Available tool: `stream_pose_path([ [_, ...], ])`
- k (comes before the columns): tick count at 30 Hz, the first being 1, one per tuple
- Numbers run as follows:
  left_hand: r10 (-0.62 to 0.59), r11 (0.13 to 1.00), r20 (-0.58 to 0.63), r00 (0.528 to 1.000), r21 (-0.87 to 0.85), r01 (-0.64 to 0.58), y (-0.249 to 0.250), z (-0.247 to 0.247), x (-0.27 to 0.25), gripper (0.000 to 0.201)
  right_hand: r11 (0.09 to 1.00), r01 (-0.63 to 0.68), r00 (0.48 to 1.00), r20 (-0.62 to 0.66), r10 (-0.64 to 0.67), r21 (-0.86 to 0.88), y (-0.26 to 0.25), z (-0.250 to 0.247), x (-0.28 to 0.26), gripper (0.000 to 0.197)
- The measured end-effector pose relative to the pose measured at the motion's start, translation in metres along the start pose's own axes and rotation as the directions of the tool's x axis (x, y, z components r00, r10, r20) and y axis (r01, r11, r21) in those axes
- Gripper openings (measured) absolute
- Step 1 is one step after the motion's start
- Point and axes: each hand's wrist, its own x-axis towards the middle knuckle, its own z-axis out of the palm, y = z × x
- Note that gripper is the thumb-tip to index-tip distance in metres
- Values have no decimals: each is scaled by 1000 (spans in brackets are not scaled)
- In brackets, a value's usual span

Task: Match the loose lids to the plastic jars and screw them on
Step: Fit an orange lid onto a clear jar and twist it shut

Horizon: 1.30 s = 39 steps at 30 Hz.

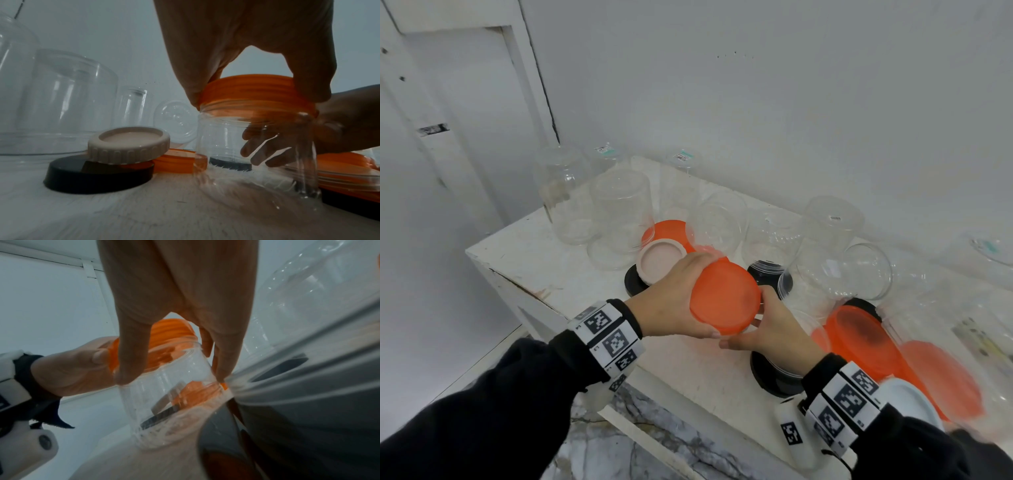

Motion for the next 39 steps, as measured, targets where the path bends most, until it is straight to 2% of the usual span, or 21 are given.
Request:
stream_pose_path([
  [3, -21, 999, 23, 1000, -41, 22, -1, 3, 2, 105, 1000, -3, 1000, 18, 3, -5, 2, -3, -1, 87],
  [7, -124, 970, 132, 984, -191, 148, -10, 4, 0, 118, 999, -7, 998, 68, 11, -51, -3, -14, -1, 115],
  [10, -169, 925, 222, 960, -299, 232, -20, 7, -3, 123, 972, 83, 993, 106, -61, -220, -22, -28, 0, 118],
  [13, -190, 877, 195, 962, -407, 256, -27, 15, -3, 114, 877, 237, 962, 229, -151, -419, -49, -32, 3, 110],
  [15, -198, 850, 165, 966, -462, 253, -28, 18, -1, 111, 795, 314, 935, 316, -163, -519, -64, -29, 9, 109],
  [20, -198, 853, 145, 969, -461, 244, -29, 20, 4, 108, 609, 335, 917, 397, -36, -719, -81, -21, 23, 102],
  [24, -201, 851, 146, 969, -464, 246, -31, 19, 5, 108, 523, 362, 887, 458, 62, -772, -92, -21, 32, 103],
  [28, -188, 841, 141, 972, -488, 234, -31, 19, 4, 98, 417, 394, 874, 475, 107, -819, -96, -14, 33, 105],
  [31, -185, 839, 129, 974, -496, 225, -32, 21, 5, 99, 421, 399, 879, 470, 76, -815, -96, -14, 34, 99],
  [39, -164, 859, 74, 984, -480, 179, -33, 25, 5, 107, 431, 433, 864, 501, 52, -792, -94, -23, 33, 97],
])
